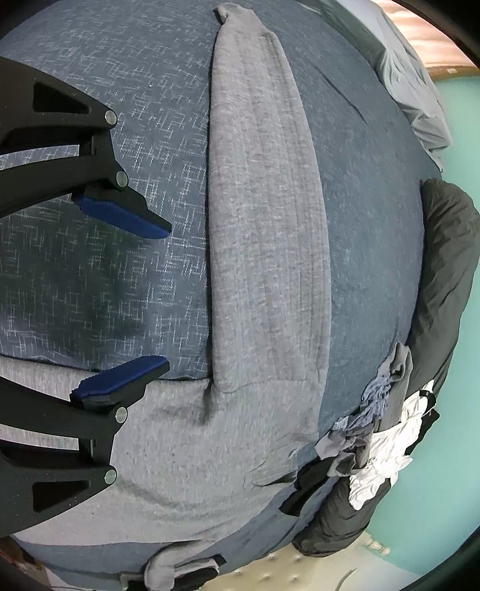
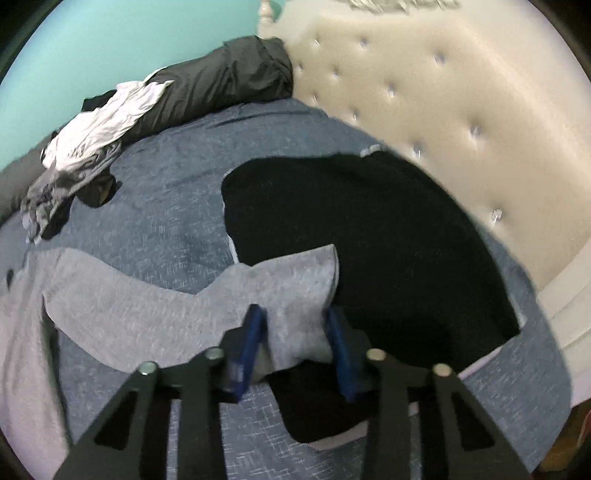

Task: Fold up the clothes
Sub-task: 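Grasp the other sleeve by the black garment with the right tool, straighten, release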

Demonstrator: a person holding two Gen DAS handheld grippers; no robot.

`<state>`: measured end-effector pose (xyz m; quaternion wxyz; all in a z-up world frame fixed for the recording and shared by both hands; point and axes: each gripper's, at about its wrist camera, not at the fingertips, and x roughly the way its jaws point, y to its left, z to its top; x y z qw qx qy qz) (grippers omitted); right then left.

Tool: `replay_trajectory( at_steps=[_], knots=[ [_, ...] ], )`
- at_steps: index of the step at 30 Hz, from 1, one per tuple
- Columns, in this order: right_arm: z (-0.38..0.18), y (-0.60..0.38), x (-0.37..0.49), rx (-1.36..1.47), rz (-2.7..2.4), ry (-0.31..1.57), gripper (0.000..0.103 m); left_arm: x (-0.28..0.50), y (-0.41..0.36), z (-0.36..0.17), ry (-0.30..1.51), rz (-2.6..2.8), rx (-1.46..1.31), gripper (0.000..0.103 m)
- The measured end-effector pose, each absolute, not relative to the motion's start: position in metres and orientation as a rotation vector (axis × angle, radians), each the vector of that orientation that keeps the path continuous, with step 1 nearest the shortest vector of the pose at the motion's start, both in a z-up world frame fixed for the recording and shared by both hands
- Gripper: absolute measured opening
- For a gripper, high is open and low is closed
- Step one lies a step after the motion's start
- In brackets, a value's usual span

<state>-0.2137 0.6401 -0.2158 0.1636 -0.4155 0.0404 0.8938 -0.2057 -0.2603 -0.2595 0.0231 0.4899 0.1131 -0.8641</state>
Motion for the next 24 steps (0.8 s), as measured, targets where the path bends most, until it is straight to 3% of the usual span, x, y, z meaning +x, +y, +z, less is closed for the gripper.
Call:
replay_trajectory(
  at_steps=[3, 6, 17, 24],
  knots=[
    [-0.212, 0.633, -0.215, -1.172, 2.573, 0.071, 0.009, -0.205, -0.260, -0.259, 0.351, -2.676, 1.517, 0.070],
    [-0.200, 0.635, -0.211, -1.118, 2.597, 0.082, 0.008, -0.203, -0.260, -0.257, 0.344, -2.677, 1.513, 0.070],
    [-0.136, 0.673, -0.209, -0.949, 2.645, 0.141, 0.007, -0.199, -0.261, -0.252, 0.347, -2.661, 1.495, 0.070],
    [-0.133, 0.699, -0.236, -1.013, 2.591, 0.111, 0.007, -0.196, -0.251, -0.250, 0.296, -2.659, 1.518, 0.070]
  ],
)
